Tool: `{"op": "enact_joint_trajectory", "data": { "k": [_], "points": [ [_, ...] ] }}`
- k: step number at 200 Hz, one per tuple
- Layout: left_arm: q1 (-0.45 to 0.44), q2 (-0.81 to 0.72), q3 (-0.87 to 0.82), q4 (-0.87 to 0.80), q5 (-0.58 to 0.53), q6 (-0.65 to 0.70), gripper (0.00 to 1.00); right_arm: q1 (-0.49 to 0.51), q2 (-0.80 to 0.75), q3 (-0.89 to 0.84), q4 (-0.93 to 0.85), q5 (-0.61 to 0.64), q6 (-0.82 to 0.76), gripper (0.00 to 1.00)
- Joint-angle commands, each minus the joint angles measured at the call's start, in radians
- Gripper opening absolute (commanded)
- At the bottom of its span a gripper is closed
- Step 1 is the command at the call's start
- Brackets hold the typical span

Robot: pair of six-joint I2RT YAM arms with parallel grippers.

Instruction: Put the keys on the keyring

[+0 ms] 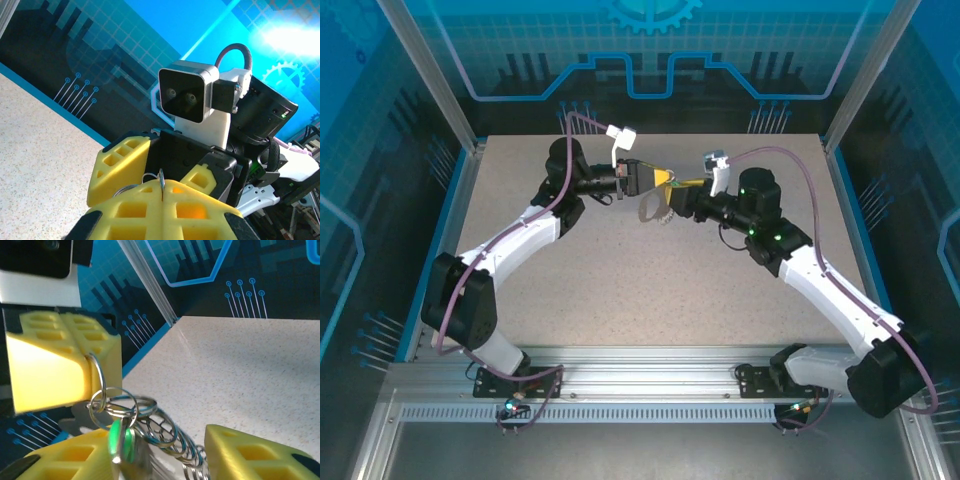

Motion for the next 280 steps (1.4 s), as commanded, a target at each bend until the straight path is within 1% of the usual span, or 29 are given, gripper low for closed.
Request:
{"op": "enact_joint_trajectory", "data": {
  "k": [1, 33, 62, 161, 221, 258, 280],
  "points": [
    [-0.009, -0.035, -0.005, 0.013, -0.009, 0.017, 0.00, 0.013, 0.006, 0.026, -0.014, -0.014, -0.025, 0.34],
    [-0.009, -0.035, -0.002, 0.008, -0.014, 0.021, 0.00, 0.018, -0.015, -0.005, -0.017, -0.030, -0.029, 0.14],
    [-0.009, -0.037, -0.001, 0.008, -0.023, 0.021, 0.00, 0.024, -0.027, -0.016, -0.022, -0.049, -0.031, 0.00],
    [-0.010, -0.060, -0.026, 0.020, -0.055, 0.032, 0.00, 0.088, 0.005, -0.006, -0.025, -0.070, -0.031, 0.00],
    [-0.015, -0.078, -0.051, 0.035, -0.081, 0.030, 0.00, 0.089, 0.019, -0.014, -0.011, -0.046, -0.012, 0.00],
    [-0.015, -0.103, -0.083, 0.064, -0.138, 0.013, 0.00, 0.083, 0.012, -0.031, -0.001, -0.026, 0.010, 0.00],
    [-0.019, -0.116, -0.116, 0.133, -0.189, -0.033, 0.00, 0.076, 0.005, -0.049, 0.027, -0.023, 0.037, 0.00]
  ]
}}
